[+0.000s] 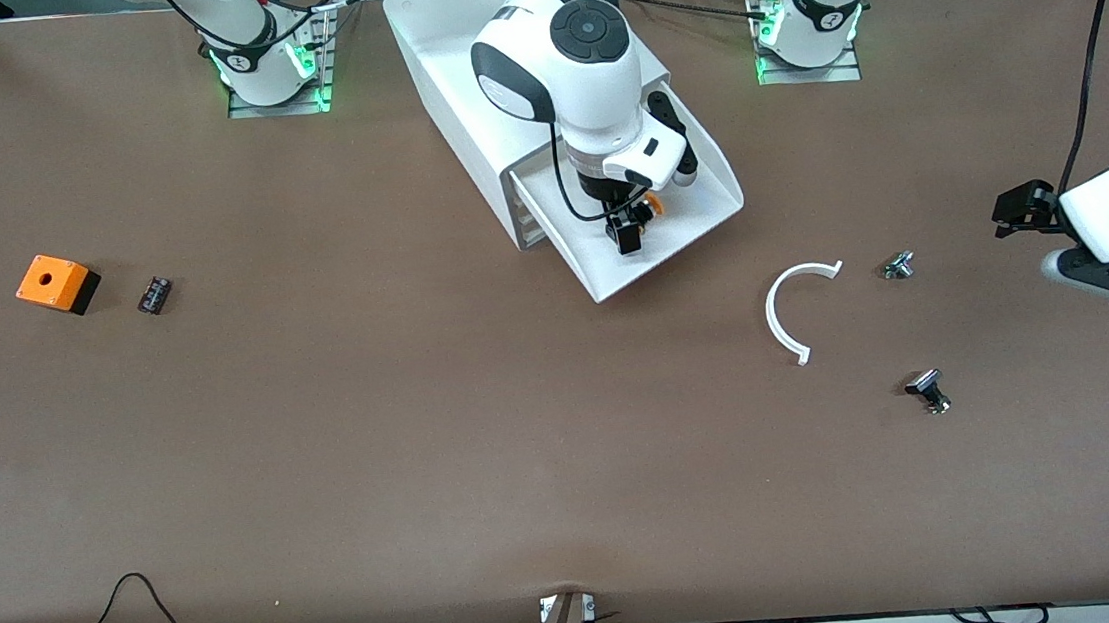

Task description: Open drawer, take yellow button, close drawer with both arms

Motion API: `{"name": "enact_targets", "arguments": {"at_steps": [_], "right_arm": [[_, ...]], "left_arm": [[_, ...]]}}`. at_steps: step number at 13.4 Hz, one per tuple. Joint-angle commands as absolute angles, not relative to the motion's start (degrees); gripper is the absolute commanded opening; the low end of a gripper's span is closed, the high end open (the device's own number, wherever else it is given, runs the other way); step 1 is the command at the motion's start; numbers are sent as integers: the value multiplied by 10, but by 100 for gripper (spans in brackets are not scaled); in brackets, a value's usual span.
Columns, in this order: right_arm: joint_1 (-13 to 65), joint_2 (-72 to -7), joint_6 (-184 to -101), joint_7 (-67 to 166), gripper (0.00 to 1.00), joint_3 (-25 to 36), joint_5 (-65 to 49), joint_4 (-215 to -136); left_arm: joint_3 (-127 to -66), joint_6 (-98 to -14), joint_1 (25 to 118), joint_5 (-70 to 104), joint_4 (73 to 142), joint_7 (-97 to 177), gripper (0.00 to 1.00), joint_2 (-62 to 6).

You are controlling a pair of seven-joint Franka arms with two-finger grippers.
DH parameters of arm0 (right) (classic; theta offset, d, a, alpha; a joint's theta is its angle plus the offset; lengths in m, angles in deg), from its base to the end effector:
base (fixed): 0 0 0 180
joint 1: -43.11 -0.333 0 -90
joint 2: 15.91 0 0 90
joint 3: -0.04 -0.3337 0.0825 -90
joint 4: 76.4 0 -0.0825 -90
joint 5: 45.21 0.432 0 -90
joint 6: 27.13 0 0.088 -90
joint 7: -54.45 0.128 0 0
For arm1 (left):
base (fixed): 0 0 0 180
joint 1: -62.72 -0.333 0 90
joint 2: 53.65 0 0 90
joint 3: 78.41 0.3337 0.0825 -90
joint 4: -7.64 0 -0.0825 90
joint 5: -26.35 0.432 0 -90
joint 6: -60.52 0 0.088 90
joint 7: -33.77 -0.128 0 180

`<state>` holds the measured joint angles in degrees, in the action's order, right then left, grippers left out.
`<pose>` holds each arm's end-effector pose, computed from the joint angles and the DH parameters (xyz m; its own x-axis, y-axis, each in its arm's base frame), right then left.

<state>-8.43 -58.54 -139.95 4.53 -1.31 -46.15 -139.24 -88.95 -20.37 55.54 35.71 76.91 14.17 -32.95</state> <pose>0.5057 0.6565 0.3713 -0.2231 0.9713 0.0826 0.9717 0.2149 0.0979 0.6935 0.0051 0.5622 0.9154 -0.3622 -0.1758 -0.3745 -0.9263 -0.0420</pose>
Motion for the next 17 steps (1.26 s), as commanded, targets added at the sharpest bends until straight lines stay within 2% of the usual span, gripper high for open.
{"name": "enact_targets", "arguments": {"at_steps": [1, 2, 4, 6, 9, 12, 17], "right_arm": [[-98, -601, -1398, 38, 99, -5, -474, -1370], [-98, -601, -1397, 37, 95, -5, -476, -1370], [-99, -601, -1397, 37, 69, -5, -478, -1370], [-101, -600, -1398, 37, 52, -6, -492, -1370], [-109, -599, -1397, 39, 37, -5, -502, -1370], [-111, -585, -1390, 48, 29, -4, -498, -1369], [-95, -518, -1338, 117, 29, -6, -496, -1370]], "left_arm": [[-888, -206, 557, 341, 796, 193, 100, -363], [-886, -223, 561, 341, 836, 216, 100, -392], [-882, -273, 566, 336, 912, 231, 100, -438], [-874, -278, 573, 340, 927, 230, 100, -449], [-873, -292, 587, 351, 927, 233, 100, -457], [-874, -299, 589, 335, 931, 226, 100, -467], [-871, -295, 586, 298, 934, 270, 100, -476]]}}
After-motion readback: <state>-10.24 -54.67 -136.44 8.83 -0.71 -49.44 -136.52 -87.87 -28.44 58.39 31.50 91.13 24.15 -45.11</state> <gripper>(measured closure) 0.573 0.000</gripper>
